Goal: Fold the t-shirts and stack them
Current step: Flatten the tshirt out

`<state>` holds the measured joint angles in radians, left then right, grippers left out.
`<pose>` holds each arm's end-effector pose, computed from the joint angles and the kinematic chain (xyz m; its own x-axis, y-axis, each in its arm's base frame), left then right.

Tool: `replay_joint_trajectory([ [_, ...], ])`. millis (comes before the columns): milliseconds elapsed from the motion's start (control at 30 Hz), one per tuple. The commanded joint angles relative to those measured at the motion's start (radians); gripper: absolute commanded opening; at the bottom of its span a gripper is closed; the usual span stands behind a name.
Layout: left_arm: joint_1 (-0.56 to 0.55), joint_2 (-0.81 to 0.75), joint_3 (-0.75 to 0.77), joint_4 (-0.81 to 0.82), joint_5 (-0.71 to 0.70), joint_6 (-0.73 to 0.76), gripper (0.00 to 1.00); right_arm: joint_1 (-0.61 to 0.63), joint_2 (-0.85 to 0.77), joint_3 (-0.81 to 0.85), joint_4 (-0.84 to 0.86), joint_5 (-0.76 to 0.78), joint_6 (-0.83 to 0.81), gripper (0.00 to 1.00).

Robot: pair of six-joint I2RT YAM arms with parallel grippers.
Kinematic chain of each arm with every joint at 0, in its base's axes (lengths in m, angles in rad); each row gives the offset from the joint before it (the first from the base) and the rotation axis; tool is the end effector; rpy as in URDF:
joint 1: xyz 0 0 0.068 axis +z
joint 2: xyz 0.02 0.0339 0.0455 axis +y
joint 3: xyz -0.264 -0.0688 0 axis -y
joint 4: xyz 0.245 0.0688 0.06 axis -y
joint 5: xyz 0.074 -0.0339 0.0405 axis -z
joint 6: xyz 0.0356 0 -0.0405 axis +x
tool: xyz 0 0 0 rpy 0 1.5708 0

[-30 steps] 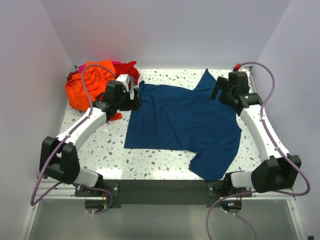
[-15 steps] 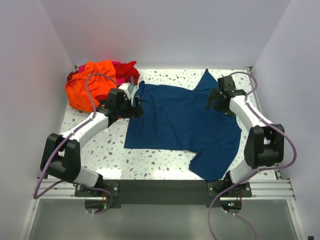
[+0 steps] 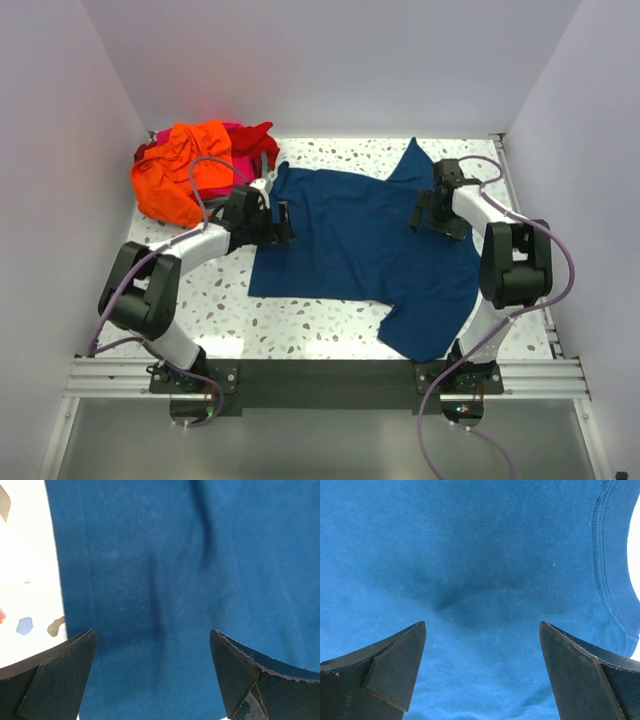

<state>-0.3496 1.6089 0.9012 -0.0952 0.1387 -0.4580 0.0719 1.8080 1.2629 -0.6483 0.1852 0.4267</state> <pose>0.3094 -0.1180 0.1850 -0.7961 -0.1759 -0.5791 0.0864 0.9140 -0.3963 0.3623 0.0195 0.1931 -0.8453 0.3470 -0.4063 0.3811 0.9245 -0.0033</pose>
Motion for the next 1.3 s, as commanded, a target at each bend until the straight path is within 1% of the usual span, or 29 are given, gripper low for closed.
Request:
replay_joint_trajectory([
  [0, -0.014, 0.049, 0.03, 0.061, -0.004, -0.018, 1.0, -0.02, 0.02, 0.044, 0.016, -0.035, -0.005, 0.98],
  [233, -0.04, 0.158, 0.117, -0.003, -0.099, -0.021, 1.0, -0.063, 0.074, 0.066, 0.042, -0.09, -0.019, 0.98],
  [367, -0.042, 0.197, 0.162, -0.031, -0.136, -0.028, 1.0, -0.069, 0.119, 0.105, 0.041, -0.124, -0.035, 0.94],
  [400, -0.042, 0.207, 0.169, -0.034, -0.136, -0.03, 1.0, -0.105, 0.128, 0.115, 0.042, -0.131, -0.036, 0.94],
  [433, -0.042, 0.213, 0.177, -0.035, -0.16, -0.031, 1.0, -0.11, 0.151, 0.121, 0.041, -0.138, -0.039, 0.93],
  [533, -0.04, 0.247, 0.218, -0.049, -0.171, -0.031, 1.0, -0.127, 0.181, 0.161, 0.036, -0.147, -0.046, 0.93],
  [700, -0.042, 0.308, 0.292, -0.075, -0.197, -0.027, 1.0, -0.144, 0.247, 0.259, 0.006, -0.142, -0.06, 0.92],
  [833, -0.042, 0.338, 0.338, -0.081, -0.206, -0.024, 1.0, -0.153, 0.304, 0.37, -0.022, -0.147, -0.062, 0.92],
  [1000, -0.042, 0.388, 0.435, -0.116, -0.205, -0.004, 1.0, -0.155, 0.388, 0.489, -0.076, -0.153, -0.062, 0.92],
  [1133, -0.043, 0.378, 0.482, -0.12, -0.211, 0.018, 1.0, -0.156, 0.407, 0.567, -0.094, -0.174, -0.062, 0.92],
  [1233, -0.045, 0.298, 0.469, -0.121, -0.243, 0.036, 1.0, -0.156, 0.361, 0.569, -0.091, -0.216, -0.062, 0.92],
  [1267, -0.046, 0.233, 0.455, -0.121, -0.273, 0.041, 1.0, -0.156, 0.337, 0.561, -0.082, -0.23, -0.063, 0.92],
])
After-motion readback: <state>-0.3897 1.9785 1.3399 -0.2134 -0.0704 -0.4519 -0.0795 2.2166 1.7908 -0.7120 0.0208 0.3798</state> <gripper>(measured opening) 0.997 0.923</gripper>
